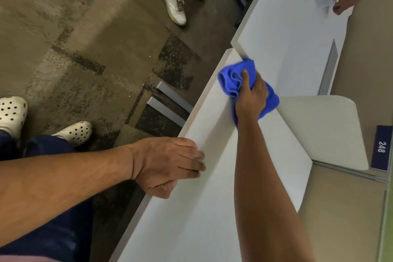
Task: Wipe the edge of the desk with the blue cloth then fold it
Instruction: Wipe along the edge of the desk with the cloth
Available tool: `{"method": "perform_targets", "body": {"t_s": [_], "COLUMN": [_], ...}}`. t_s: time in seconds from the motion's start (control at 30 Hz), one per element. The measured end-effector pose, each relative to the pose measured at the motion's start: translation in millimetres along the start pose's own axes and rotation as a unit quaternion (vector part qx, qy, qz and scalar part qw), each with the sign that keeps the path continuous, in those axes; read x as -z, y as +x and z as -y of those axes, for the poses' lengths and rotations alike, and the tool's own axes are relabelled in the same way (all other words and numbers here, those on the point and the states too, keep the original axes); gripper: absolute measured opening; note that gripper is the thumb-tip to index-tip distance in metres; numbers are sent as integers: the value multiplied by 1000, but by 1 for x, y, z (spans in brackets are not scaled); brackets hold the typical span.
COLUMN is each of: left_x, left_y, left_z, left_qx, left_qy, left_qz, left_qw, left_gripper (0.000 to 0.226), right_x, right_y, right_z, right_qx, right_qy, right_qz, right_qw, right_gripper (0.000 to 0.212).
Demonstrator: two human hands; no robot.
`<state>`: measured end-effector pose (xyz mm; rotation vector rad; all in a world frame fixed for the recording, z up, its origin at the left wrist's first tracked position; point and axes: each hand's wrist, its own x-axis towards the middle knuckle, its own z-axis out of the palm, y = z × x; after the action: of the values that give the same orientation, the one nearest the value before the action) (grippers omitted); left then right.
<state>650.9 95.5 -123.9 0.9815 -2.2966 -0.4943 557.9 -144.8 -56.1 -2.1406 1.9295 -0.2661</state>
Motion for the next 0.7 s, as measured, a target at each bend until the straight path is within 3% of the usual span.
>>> {"method": "perform_targets", "body": {"t_s": [0.1, 0.17, 0.37, 0.53, 0.7], "left_x": [0, 1, -1, 4, 11], "left_y": [-1, -1, -1, 1, 2], "left_z": [1, 2, 6, 6, 8], "left_qx": [-9, -22, -40, -55, -52], "left_qy": [22, 49, 68, 59, 73], "left_qz": [-5, 5, 13, 46, 63], "left_qw": [1000, 999, 997, 996, 994], "left_gripper": [57, 56, 54, 58, 60], "right_x": [-3, -12, -36, -28, -25], "right_y": [12, 13, 2, -22, -78], "right_z": [25, 53, 86, 61, 36], "right_qx": [-133, -144, 13, 183, 212], "right_qy": [4, -10, -83, -130, -124], "right_qz": [16, 36, 26, 88, 107], "right_qw": [991, 989, 996, 971, 963], "right_gripper": [78, 87, 59, 45, 42]}}
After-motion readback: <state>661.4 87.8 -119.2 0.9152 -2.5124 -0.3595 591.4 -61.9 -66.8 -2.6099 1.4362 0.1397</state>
